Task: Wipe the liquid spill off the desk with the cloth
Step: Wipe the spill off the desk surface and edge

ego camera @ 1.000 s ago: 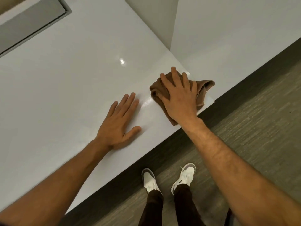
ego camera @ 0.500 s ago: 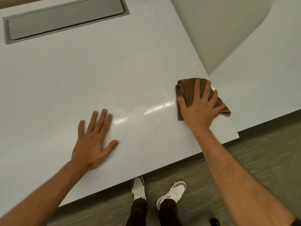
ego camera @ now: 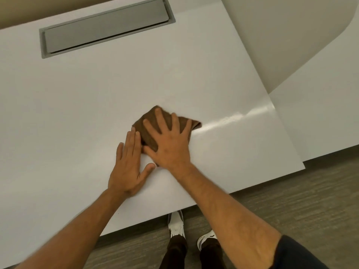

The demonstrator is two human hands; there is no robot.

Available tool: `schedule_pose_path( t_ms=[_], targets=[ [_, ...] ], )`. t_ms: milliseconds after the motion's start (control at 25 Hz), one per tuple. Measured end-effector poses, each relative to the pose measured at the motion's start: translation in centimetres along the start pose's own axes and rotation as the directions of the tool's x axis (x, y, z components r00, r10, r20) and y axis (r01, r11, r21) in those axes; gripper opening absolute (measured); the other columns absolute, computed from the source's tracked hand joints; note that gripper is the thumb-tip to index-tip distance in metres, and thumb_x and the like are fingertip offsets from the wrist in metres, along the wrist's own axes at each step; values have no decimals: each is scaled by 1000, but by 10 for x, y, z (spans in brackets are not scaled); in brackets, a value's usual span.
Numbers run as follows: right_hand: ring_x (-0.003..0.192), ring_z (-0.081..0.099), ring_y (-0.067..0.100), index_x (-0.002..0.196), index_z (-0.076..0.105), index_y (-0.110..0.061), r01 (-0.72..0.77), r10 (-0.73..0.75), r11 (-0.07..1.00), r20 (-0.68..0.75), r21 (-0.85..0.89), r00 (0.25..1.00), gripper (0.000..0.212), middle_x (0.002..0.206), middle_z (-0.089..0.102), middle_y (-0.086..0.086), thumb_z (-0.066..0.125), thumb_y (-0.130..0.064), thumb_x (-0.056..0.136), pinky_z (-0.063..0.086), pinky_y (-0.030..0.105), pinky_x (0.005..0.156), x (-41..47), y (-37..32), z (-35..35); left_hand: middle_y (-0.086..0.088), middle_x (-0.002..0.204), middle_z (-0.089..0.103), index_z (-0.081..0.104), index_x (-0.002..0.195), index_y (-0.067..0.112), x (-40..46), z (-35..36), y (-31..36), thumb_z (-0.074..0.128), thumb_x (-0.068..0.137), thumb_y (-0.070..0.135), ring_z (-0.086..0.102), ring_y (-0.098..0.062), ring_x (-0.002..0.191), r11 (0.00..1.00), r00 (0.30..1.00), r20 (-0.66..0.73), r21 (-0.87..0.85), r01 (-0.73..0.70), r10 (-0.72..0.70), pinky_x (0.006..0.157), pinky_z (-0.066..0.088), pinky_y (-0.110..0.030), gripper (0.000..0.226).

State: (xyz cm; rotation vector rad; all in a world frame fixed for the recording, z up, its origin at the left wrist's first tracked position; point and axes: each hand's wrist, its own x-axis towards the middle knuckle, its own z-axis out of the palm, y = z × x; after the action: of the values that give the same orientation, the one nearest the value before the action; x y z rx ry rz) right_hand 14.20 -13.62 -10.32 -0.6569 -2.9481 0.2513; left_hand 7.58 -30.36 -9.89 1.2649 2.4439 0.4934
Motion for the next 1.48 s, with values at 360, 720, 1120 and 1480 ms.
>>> schedule_pose_path(
  t_ms=[360,720,1120,1480],
  targets=[
    [134,40,39,151,41,-35,-209,204,977,-79,-53,976,62,162,35,10,54,-54,94,29,69,106,-125,104,-29,2,177,-16,-8,168,23,1,-10,-9,21,100,74,-14,-20,163,974,997,67,218,-52,39,129,-3,-60,90],
    [144,25,23,159,24,-38,-682,962,228,-52,695,269,74,170,-3,3,63,-25,98,35,41,119,-187,94,-32,4,176,-21,-14,167,26,3,8,1,25,100,71,-19,-21,162,966,990,124,244,-89,60,128,-6,-61,90],
    [151,27,16,143,20,-73,-591,747,32,374,806,550,83,163,-14,-28,67,-23,96,50,41,109,-222,-93,-30,3,174,-28,-18,166,24,5,18,-16,26,99,73,-22,-21,161,951,974,215,280,-130,70,127,-10,-58,94],
    [130,48,-3,115,44,-79,-591,535,99,458,800,710,56,140,45,-33,59,-27,101,45,6,93,-246,-8,-172,-2,175,21,28,165,26,-44,-53,87,43,105,60,14,-26,163,993,917,390,-39,109,-86,129,5,-52,70]
  ],
)
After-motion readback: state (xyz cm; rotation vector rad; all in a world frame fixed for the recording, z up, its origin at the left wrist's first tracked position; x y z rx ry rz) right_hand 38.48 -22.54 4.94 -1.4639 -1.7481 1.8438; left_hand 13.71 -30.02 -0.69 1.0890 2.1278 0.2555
